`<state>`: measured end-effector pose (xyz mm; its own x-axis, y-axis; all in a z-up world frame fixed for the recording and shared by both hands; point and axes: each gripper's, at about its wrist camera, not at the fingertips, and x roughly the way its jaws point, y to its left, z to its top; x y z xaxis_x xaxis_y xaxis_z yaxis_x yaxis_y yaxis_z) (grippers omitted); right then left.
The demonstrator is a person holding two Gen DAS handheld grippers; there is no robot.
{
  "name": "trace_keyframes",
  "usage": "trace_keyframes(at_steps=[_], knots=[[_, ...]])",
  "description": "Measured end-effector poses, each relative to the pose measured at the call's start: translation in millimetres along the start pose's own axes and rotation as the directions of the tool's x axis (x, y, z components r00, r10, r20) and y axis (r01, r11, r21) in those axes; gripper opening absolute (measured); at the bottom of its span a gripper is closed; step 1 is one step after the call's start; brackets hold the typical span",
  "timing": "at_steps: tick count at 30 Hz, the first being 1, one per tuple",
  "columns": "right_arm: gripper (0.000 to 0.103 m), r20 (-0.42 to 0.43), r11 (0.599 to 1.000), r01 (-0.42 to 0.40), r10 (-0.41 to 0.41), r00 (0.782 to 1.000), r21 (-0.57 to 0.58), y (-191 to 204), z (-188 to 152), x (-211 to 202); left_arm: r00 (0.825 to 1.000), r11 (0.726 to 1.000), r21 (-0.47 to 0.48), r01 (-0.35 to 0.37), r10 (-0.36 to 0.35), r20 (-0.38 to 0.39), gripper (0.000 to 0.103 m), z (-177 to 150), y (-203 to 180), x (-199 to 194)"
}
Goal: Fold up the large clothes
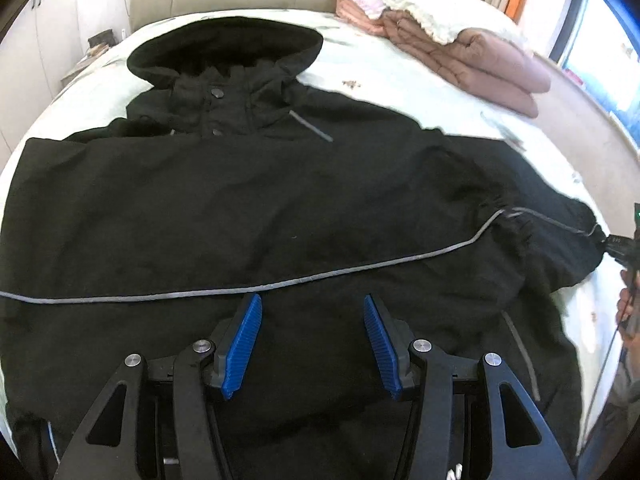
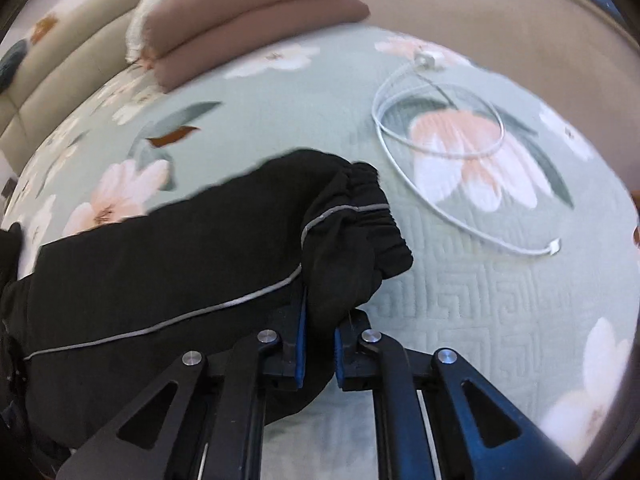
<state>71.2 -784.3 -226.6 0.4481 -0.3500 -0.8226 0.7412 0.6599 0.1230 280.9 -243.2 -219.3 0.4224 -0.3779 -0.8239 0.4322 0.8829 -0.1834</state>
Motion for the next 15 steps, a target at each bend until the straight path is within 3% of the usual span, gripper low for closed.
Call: trace_keyframes(at_steps=[6, 11, 15], knots=[[0.011, 0.126, 0.990, -0.092, 0.106, 0.986, -0.109, 53.7, 3.9, -92.4, 0.996, 1.000, 0.001, 0.011, -0.011, 0.087, 0.055, -3.7, 22.6, -56.3], [0.011, 0.198, 0.953, -0.132, 0.190, 0.962, -0.273, 148.6, -5.6, -168.4, 0.986, 1.000, -0.019, 0.022, -0.019, 0.165, 0.055, -6.0, 55.7, -117.3], [0.011, 0.196, 0.894, -0.196, 0.294, 0.936, -0.403, 242.4, -28.7, -221.6, 0.980, 0.999, -0.046, 0.020, -0.011, 0.198, 0.055, -15.2, 88.0, -158.2]])
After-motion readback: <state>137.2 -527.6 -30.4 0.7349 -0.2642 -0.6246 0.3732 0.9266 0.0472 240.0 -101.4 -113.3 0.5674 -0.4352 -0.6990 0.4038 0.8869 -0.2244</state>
